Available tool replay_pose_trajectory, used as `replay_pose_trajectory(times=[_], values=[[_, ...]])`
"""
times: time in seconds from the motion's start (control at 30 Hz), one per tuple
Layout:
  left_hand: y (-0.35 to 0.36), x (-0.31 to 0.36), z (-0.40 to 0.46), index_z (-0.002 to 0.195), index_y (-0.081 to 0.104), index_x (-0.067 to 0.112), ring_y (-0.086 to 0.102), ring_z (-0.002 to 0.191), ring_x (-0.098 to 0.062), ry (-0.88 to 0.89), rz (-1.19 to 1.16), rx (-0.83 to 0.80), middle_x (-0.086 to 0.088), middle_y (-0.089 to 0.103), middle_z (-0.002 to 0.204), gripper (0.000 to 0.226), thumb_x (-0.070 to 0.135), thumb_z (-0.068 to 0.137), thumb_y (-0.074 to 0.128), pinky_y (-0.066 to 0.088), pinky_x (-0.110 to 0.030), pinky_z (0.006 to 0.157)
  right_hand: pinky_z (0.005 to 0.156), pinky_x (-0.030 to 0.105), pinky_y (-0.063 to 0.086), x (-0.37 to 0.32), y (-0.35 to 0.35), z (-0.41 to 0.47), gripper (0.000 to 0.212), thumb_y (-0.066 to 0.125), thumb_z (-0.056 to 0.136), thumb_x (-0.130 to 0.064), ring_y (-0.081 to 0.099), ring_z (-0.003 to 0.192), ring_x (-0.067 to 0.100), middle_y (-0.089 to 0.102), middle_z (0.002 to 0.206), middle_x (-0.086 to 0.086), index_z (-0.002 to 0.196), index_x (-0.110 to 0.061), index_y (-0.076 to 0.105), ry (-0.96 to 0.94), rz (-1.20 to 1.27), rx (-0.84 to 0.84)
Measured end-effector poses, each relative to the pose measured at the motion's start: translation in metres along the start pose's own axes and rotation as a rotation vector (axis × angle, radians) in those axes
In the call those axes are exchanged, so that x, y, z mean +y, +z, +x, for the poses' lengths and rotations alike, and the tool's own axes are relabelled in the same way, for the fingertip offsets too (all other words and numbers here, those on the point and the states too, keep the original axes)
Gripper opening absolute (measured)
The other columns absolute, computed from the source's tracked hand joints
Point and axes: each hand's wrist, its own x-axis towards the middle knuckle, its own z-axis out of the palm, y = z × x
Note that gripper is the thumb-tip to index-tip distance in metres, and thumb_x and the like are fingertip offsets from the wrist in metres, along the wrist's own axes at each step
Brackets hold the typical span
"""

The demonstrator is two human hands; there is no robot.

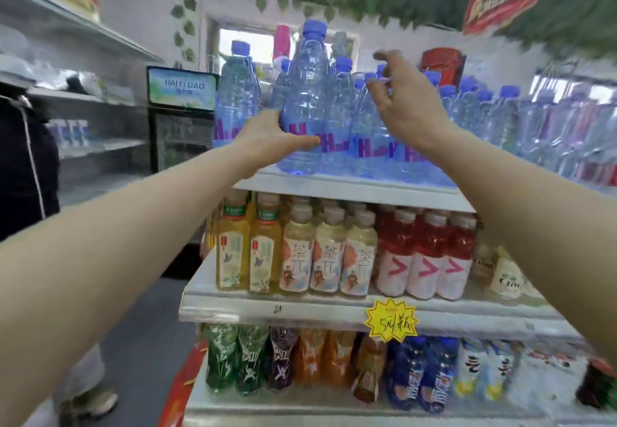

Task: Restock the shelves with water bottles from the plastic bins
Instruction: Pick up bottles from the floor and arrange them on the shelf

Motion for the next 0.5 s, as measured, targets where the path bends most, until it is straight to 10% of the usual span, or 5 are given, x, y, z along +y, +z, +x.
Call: replay_pose_trajectory(times=[0.5], values=[[0.005, -0.047, 0.055, 0.120, 0.049, 0.021, 0.061, 0.100, -0.018, -0.059, -0.026, -0.072, 0.005, 0.063, 0.107, 0.052, 0.042, 0.080, 0.075, 0.047, -0.034, 0.088, 0.085, 0.041, 0.036, -0.004, 0.052, 0.052, 0.057, 0.048, 0.101, -0.036, 0.051, 0.114, 0.040, 0.045, 0.136, 0.020, 0.150, -0.024, 0.021, 0.133, -0.032, -0.172]])
